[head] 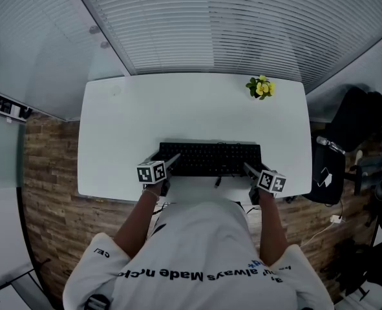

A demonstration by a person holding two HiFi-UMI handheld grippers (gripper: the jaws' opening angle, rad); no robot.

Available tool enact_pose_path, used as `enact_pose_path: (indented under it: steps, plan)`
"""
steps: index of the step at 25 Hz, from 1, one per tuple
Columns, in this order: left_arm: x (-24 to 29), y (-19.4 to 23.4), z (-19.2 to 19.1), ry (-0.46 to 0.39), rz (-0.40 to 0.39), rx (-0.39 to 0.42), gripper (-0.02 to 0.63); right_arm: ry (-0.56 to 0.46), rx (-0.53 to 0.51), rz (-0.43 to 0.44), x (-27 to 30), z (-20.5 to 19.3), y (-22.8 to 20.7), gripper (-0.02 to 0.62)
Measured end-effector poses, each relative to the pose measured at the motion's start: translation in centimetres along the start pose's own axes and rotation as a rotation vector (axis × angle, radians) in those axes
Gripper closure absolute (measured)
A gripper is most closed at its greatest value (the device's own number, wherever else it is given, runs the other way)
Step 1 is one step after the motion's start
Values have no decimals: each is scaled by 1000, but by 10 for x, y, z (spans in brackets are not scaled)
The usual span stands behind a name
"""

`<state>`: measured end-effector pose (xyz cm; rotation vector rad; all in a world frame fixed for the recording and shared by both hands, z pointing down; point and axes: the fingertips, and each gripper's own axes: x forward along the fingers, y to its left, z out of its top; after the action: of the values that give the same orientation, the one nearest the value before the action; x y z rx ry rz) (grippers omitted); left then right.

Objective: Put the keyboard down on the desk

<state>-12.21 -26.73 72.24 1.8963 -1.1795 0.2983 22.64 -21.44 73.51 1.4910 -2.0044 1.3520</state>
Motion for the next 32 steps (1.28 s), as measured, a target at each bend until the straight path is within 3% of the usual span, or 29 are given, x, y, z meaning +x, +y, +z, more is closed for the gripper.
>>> enact_pose_path:
  steps: [29, 32]
  plan:
    - [6, 0, -7, 37, 76, 113, 207, 18, -121, -118, -1, -9, -11, 179]
    - [6, -1, -7, 48, 107, 165, 207, 23, -183, -155, -2, -7, -11, 183]
